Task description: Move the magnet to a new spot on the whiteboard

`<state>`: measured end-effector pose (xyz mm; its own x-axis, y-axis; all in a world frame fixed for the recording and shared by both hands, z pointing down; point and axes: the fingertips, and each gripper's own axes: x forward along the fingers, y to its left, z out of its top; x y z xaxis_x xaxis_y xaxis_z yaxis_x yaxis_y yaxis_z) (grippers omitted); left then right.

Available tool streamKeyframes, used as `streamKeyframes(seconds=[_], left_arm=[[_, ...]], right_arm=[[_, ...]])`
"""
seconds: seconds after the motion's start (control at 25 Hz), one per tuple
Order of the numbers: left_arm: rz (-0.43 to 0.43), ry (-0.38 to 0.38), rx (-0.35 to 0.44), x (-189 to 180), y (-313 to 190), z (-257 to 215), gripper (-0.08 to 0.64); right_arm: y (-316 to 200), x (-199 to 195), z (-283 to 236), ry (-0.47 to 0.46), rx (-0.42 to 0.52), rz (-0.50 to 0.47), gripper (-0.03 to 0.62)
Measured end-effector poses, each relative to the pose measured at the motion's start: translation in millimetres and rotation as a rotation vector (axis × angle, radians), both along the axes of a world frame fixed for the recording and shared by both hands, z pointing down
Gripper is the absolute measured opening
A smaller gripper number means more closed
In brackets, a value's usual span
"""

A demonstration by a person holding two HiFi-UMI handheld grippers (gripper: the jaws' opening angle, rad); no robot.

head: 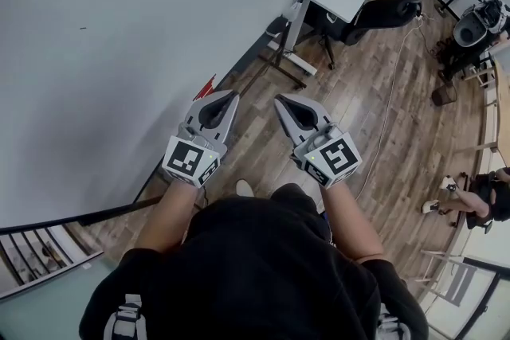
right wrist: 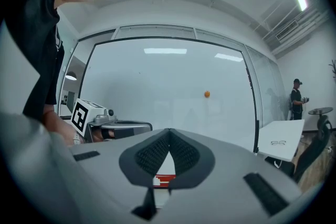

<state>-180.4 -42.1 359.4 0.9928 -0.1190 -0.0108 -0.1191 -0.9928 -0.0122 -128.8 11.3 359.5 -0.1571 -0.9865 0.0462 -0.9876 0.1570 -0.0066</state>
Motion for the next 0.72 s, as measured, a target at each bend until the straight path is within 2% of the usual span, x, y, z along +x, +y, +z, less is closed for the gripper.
streamKeyframes(seconds=[0.32, 0.72], left_arm=[[-0.054, -0.021, 0.004, 26.3, -29.9, 12.6, 0.002], [-0.213, -0.029, 0.028, 80.7, -71.4, 8.7, 0.002]], right_arm=[[-33.1, 36.2, 8.9, -0.023, 0.019, -0.029, 0.000], [-97.5, 95.4, 1.7, -0.014, 0.056, -0.199, 0.000]])
